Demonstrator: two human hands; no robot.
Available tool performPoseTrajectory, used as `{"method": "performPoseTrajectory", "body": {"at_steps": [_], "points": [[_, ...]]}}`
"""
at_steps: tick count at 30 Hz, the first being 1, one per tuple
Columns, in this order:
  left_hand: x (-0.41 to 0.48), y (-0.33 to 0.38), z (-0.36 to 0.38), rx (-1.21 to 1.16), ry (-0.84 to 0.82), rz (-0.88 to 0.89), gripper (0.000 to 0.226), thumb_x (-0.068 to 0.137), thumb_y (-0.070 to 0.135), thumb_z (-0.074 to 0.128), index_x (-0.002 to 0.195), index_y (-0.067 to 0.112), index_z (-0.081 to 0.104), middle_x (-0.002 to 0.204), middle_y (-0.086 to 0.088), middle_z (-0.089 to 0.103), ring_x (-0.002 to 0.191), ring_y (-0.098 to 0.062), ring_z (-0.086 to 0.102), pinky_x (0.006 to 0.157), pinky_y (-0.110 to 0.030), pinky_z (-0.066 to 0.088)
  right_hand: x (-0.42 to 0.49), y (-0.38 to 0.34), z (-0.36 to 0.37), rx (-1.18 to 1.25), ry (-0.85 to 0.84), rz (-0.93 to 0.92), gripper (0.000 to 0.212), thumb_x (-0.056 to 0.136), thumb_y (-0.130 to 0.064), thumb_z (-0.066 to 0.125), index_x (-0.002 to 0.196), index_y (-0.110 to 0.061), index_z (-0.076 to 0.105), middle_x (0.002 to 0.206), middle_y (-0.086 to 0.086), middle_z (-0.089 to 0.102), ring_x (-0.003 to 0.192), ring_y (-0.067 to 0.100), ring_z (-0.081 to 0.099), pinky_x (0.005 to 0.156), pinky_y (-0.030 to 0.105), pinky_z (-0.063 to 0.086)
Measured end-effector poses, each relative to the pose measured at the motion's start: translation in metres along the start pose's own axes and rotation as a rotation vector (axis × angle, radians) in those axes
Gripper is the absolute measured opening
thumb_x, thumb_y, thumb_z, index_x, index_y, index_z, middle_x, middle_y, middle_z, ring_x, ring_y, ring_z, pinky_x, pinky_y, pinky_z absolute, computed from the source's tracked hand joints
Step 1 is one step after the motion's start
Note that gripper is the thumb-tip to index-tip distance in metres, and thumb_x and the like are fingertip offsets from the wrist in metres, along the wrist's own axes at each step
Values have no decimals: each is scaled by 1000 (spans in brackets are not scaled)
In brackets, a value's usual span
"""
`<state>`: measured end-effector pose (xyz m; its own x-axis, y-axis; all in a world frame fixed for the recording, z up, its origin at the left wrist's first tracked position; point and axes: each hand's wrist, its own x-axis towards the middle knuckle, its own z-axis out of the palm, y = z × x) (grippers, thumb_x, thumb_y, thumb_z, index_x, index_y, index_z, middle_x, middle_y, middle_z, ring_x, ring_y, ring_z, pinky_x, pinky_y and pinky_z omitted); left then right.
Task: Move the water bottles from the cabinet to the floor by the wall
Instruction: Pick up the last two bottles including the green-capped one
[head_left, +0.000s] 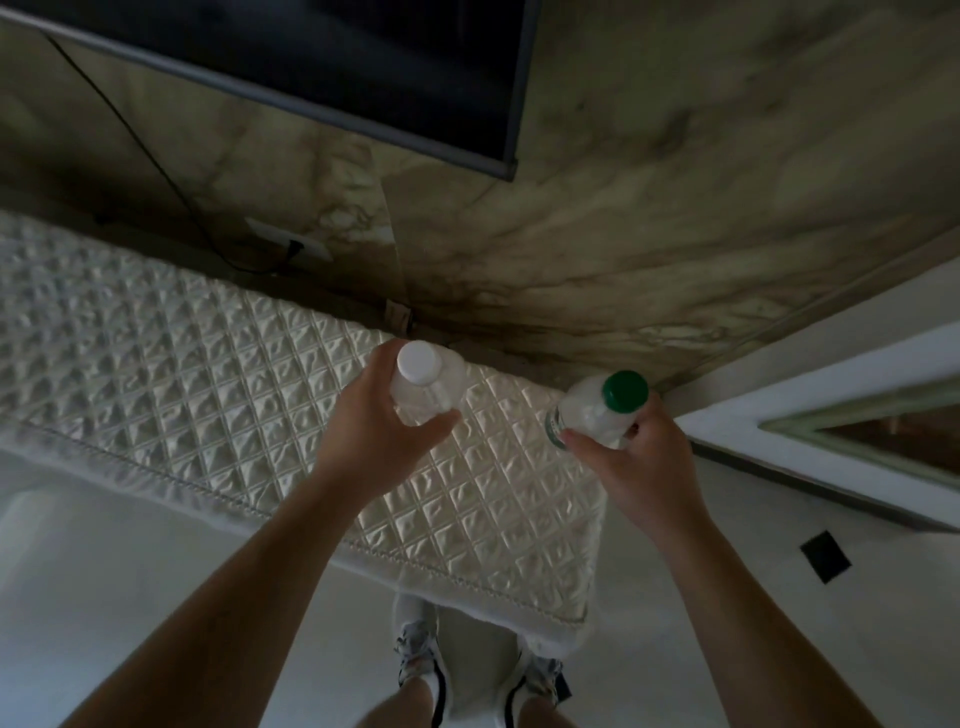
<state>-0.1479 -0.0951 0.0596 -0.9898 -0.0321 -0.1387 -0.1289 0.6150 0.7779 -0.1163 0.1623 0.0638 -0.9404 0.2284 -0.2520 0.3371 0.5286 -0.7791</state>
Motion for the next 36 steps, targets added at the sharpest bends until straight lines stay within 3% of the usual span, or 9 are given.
{"method": "performPoseTrajectory", "body": {"at_steps": [6, 8, 12, 16, 19, 23, 27, 30, 36], "points": [[-17, 43, -60, -16, 2, 60, 67, 67, 39, 84, 113, 50, 37, 96, 33, 51, 89, 3, 55, 67, -19, 46, -29, -76, -19, 32, 8, -49, 49, 68, -39, 83, 108, -29, 57, 99, -14, 63, 91, 1, 60, 74, 24, 49], [-24, 57, -81, -29, 7, 68, 67, 66, 38, 84, 116, 48, 40, 97, 33, 53, 90, 5, 56, 69, -19, 47, -41, -102, -26, 47, 1, -60, 47, 68, -36, 83, 106, -33, 54, 98, -17, 62, 88, -3, 58, 69, 20, 45], [-40, 85, -119, -57, 19, 94, 70, 65, 37, 86, 117, 49, 41, 98, 35, 54, 88, 15, 54, 67, -13, 44, -59, -150, -39, 70, 21, -107, 47, 66, -34, 84, 99, -45, 52, 91, -21, 63, 82, -4, 61, 71, 23, 51], [-57, 107, -152, -85, 41, 116, 69, 64, 38, 86, 118, 48, 43, 102, 33, 56, 92, 14, 56, 70, -13, 47, -83, -194, -51, 81, 24, -169, 51, 67, -32, 83, 105, -44, 51, 91, -26, 61, 84, -13, 57, 62, 5, 42], [-70, 125, -174, -93, 58, 128, 68, 65, 37, 86, 117, 49, 43, 101, 32, 57, 92, 11, 57, 70, -13, 47, -102, -220, -60, 128, 28, -191, 50, 67, -28, 83, 104, -44, 53, 91, -25, 63, 85, -12, 57, 63, 1, 41], [-90, 146, -199, -93, 73, 134, 71, 64, 36, 87, 116, 49, 40, 97, 34, 54, 86, 15, 56, 63, -4, 42, -125, -247, -73, 136, 19, -214, 45, 68, -26, 83, 97, -46, 54, 86, -26, 64, 83, -10, 58, 64, 3, 42], [-114, 160, -218, -96, 96, 120, 71, 65, 35, 86, 119, 45, 41, 98, 34, 53, 86, 15, 56, 61, -4, 42, -142, -267, -83, 147, -2, -233, 52, 68, -29, 83, 112, -35, 57, 89, -17, 66, 80, -4, 61, 61, 9, 44], [-130, 169, -225, -82, 132, 112, 72, 64, 38, 86, 124, 40, 46, 99, 31, 55, 89, 10, 58, 67, -9, 45, -153, -276, -89, 179, -34, -256, 54, 67, -27, 83, 115, -32, 57, 90, -16, 66, 80, -6, 61, 60, 6, 44], [-165, 180, -236, -77, 223, 70, 75, 64, 41, 85, 128, 35, 46, 102, 25, 58, 94, 3, 59, 71, -16, 48, -175, -283, -100, 188, -137, -293, 56, 66, -28, 84, 115, -33, 57, 94, -15, 67, 82, -4, 63, 62, 12, 47]]}}
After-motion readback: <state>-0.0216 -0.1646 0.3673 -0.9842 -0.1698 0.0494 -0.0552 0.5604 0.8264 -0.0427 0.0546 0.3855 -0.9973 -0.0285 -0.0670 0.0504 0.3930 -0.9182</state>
